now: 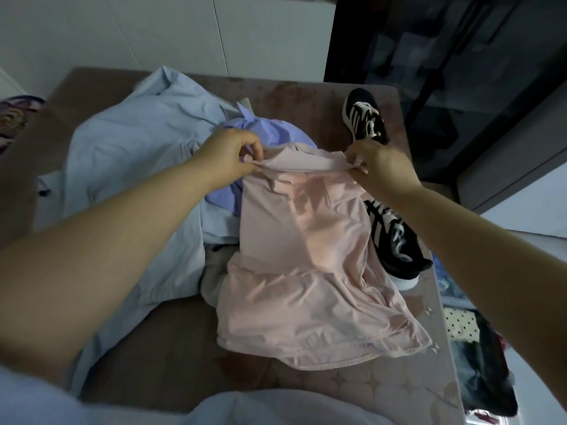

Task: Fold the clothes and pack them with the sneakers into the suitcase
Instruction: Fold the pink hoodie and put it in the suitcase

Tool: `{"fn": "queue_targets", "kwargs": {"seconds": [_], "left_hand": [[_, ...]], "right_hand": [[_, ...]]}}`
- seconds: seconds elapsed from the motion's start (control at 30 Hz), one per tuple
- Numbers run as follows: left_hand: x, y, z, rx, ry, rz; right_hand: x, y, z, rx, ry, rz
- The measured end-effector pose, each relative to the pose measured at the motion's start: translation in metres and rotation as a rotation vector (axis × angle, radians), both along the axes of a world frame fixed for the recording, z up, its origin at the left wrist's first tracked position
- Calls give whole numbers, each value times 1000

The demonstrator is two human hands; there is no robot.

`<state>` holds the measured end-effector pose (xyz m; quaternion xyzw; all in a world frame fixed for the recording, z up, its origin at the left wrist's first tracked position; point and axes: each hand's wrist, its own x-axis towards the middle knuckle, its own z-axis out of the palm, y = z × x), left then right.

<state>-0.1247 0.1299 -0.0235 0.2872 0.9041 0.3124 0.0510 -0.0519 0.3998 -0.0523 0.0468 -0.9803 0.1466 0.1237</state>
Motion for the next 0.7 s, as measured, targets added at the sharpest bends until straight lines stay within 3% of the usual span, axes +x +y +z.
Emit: {"fn": "queue_targets", "kwargs": {"seconds": [0.17, 0.37, 0.5, 0.7], "left_hand": [[8, 0, 1, 31, -115, 7], [-9, 9, 21, 163, -83, 26], [12, 11, 46, 205, -73, -18], [108, -27, 33, 101, 48, -211]], "right_hand": [[0, -15, -3, -65, -137, 21], [-31, -19, 6, 248, -229, -52], [-28, -4, 34, 39, -27, 50], [95, 7, 30, 84, 279, 359]]}}
